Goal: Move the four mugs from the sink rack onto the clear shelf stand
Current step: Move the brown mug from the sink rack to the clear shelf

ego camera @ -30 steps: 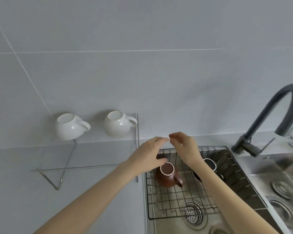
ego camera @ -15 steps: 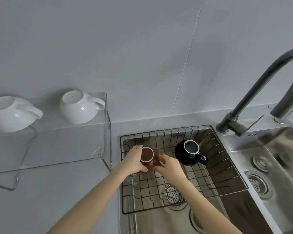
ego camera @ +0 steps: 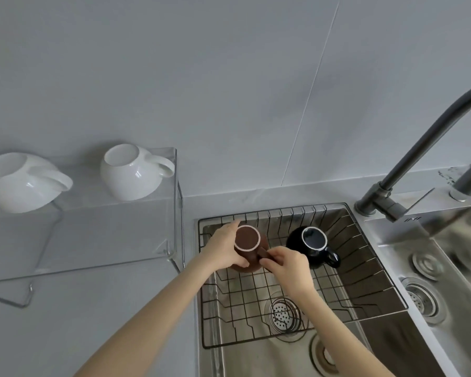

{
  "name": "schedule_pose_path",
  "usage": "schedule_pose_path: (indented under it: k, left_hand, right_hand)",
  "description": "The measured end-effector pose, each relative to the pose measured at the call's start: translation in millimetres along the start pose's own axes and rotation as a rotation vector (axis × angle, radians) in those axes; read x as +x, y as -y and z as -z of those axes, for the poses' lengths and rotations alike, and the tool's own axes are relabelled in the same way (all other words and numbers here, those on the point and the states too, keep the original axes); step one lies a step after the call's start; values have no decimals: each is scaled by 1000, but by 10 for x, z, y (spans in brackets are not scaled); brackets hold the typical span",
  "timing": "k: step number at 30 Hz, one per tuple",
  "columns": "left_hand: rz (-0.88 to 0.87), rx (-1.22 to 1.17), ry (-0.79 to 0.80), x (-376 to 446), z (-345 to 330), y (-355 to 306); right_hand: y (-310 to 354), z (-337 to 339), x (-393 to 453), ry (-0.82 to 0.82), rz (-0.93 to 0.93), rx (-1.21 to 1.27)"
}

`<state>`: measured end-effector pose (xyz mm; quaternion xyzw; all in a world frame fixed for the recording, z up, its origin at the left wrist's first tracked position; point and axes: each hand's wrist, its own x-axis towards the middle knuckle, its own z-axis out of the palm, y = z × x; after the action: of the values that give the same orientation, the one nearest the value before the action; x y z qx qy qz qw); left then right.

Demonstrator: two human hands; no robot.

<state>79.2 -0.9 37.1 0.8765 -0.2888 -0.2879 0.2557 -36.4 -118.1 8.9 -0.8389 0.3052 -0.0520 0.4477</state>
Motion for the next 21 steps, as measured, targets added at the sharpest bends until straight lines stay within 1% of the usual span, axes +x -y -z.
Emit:
schedule_pose_path:
  k: [4, 8, 12, 15, 21]
  left_hand:
    - [-135, -104, -181, -285, 240, -292]
    - [-259, -152, -374, -629, 564, -510]
    - [-348, -151, -536, -1057, 1009, -528]
    - [-342, -147, -618, -1275, 1280, -410]
    - [-217, -127, -744, -1719, 1714, 112]
  right_hand:
    - [345, 409, -156, -55, 109, 61]
    - [870, 719, -371, -133, 256, 85]
    - [1454, 775, -617, -108, 389, 167]
    - [1745, 652, -655, -92, 442, 203]
    - [2296, 116, -749, 62, 531, 201]
